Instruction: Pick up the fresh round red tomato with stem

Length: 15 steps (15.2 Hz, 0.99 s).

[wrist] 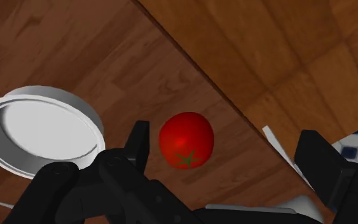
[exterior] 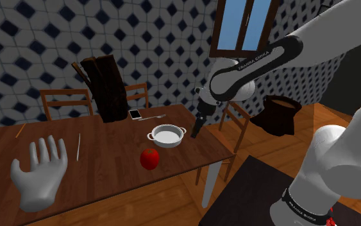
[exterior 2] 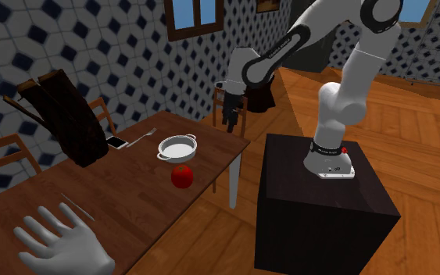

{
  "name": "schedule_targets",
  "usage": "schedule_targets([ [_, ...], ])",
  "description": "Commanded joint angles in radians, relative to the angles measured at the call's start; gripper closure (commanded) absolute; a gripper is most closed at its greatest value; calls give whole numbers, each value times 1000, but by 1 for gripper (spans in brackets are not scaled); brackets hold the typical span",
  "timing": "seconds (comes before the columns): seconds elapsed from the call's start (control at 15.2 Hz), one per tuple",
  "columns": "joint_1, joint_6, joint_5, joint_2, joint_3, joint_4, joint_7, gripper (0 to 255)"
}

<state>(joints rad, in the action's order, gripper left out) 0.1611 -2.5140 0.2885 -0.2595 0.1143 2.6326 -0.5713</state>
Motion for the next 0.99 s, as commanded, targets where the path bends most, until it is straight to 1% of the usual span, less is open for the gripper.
schedule_targets([
  [0.0, 37, -84, 70, 90, 16, -28, -86, 0],
  [0.2, 83, -172, 213, 221, 31, -89, -245, 0],
  [0.4, 99, -231, 380, 350, 14, -171, -424, 0],
  [0.53, 90, -258, 485, 433, -15, -235, -540, 0],
  [0.66, 69, -279, 573, 512, -54, -303, -644, 0],
  [0.79, 44, -297, 644, 589, -94, -375, -736, 0],
  [0.92, 20, -313, 698, 663, -133, -449, -815, 0],
])
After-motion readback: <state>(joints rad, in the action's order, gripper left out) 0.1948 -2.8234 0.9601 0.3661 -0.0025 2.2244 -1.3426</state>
